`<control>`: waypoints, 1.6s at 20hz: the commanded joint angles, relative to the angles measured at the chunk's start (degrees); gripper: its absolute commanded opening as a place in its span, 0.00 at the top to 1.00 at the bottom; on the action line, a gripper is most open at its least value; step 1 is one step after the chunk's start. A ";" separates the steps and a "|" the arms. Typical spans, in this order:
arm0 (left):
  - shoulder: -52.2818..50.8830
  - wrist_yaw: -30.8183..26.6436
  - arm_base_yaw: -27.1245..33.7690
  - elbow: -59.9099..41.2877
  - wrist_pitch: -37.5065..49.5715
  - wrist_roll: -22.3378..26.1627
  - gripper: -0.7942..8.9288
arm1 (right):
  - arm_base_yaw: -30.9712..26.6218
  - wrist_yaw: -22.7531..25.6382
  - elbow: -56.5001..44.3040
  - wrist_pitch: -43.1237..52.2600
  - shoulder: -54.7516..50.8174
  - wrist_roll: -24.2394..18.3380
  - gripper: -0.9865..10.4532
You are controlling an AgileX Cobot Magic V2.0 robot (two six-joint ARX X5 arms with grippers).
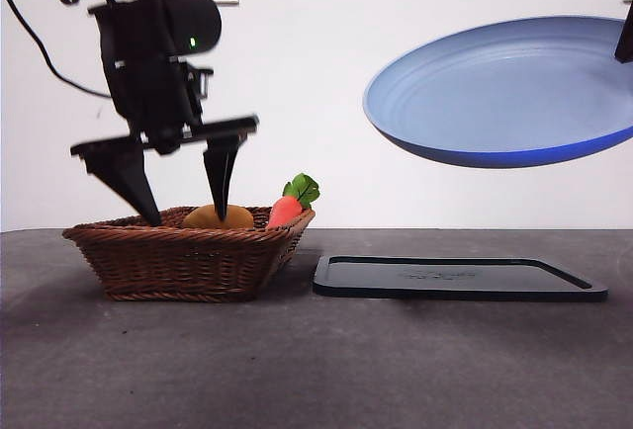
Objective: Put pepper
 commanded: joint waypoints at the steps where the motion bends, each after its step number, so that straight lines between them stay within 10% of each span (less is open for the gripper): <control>1: 2.34 -0.15 -0.96 0.92 1.25 -0.94 0.55 | 0.22 -0.31 0.55 0.52 0.17 0.72 0.91; 21: 7.32 -1.42 -1.01 0.90 3.17 -2.60 0.55 | 0.35 -0.31 0.55 0.59 0.17 0.52 0.91; 32: 5.68 -1.44 -1.22 0.92 1.77 -3.37 0.79 | 0.35 -0.28 0.55 1.03 0.20 0.52 0.91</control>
